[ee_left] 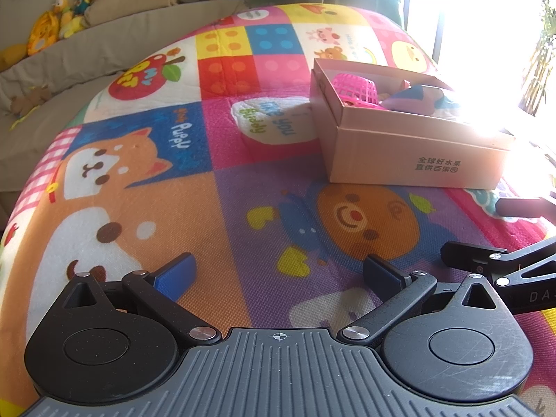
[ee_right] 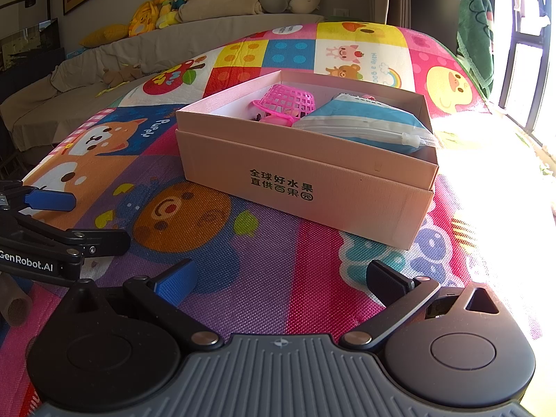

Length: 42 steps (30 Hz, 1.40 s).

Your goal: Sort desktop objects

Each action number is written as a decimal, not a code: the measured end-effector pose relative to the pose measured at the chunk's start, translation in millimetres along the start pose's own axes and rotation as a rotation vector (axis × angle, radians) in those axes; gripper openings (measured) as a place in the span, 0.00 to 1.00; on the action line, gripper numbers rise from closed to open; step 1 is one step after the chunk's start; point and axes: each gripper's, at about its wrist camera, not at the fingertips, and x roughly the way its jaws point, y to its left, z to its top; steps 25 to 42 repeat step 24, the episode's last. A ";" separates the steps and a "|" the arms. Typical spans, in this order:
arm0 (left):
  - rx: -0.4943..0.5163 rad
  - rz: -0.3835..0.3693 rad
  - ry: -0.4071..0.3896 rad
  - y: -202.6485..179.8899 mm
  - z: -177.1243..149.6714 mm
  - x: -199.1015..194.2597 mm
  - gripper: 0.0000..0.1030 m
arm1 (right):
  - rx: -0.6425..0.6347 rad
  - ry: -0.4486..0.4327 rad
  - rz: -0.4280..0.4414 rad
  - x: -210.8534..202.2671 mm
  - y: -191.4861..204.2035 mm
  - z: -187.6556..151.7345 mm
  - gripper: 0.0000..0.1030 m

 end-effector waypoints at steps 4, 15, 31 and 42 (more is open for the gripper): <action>-0.001 -0.001 0.000 0.2 0.1 0.0 1.00 | 0.000 0.000 0.000 0.0 0.0 0.2 1.00; -0.018 0.015 -0.001 -1.1 1.0 1.0 1.00 | 0.000 0.000 0.000 0.0 0.0 -0.2 1.00; -0.017 0.007 0.004 -0.8 2.2 2.3 1.00 | 0.000 0.000 0.000 0.1 -0.2 -0.4 1.00; -0.017 0.007 0.004 -0.8 2.2 2.3 1.00 | 0.000 0.000 0.000 0.1 -0.2 -0.4 1.00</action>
